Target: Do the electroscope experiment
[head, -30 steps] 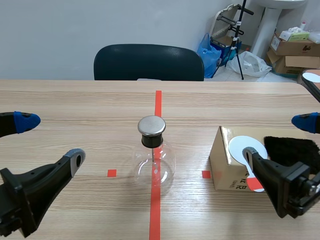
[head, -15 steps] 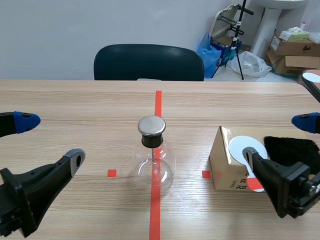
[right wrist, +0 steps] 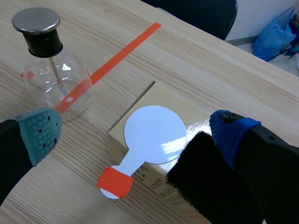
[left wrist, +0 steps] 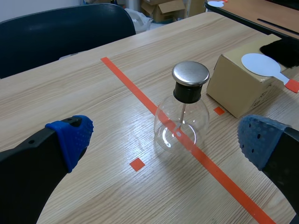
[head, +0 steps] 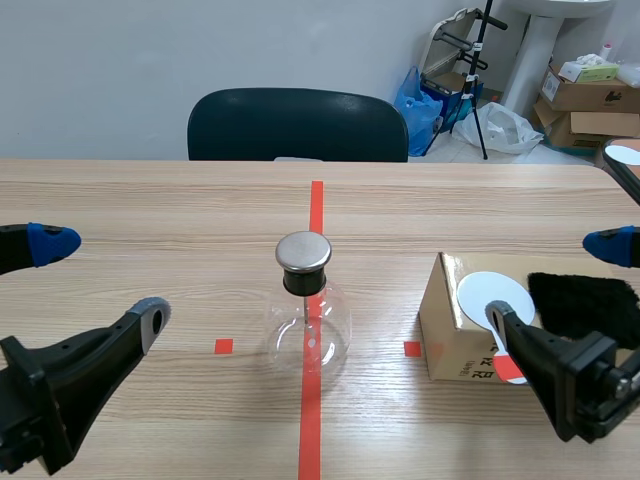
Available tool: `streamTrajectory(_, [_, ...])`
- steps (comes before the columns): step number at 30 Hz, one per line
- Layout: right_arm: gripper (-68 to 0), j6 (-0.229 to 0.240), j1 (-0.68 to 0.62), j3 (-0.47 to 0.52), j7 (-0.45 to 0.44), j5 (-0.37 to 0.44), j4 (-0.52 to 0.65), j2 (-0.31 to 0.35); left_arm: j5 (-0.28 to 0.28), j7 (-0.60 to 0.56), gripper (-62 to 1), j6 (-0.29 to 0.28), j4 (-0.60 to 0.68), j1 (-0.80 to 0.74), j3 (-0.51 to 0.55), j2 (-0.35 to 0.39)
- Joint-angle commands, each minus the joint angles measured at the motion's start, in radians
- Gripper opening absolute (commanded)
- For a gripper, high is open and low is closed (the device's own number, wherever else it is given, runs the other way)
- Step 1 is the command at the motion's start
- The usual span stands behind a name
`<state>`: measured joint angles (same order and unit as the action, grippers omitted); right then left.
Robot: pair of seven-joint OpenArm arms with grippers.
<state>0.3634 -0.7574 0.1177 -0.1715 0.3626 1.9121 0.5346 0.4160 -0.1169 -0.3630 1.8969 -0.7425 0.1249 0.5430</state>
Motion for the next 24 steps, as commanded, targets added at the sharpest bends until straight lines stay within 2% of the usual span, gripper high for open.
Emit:
streamTrajectory(1, [0.4,0.0,0.002,0.006,-0.011,-0.016,0.015,0.005,0.007,-0.017,1.4,0.002,0.017,-0.005,-0.001,-0.005])
streamTrajectory(12, [0.4,-0.047,-0.087,0.006,-0.051,-0.257,0.015,0.005,0.007,-0.017,1.4,0.002,0.017,-0.005,-0.001,-0.005])
streamTrajectory(19, [0.4,-0.166,-0.178,0.006,-0.183,-0.408,0.015,0.002,0.007,-0.018,1.4,0.002,0.017,-0.005,-0.001,-0.005])
streamTrajectory(24, [0.4,-0.248,-0.221,0.006,-0.227,-0.568,0.015,-0.032,0.007,-0.017,1.4,0.002,0.017,-0.005,-0.001,-0.005])
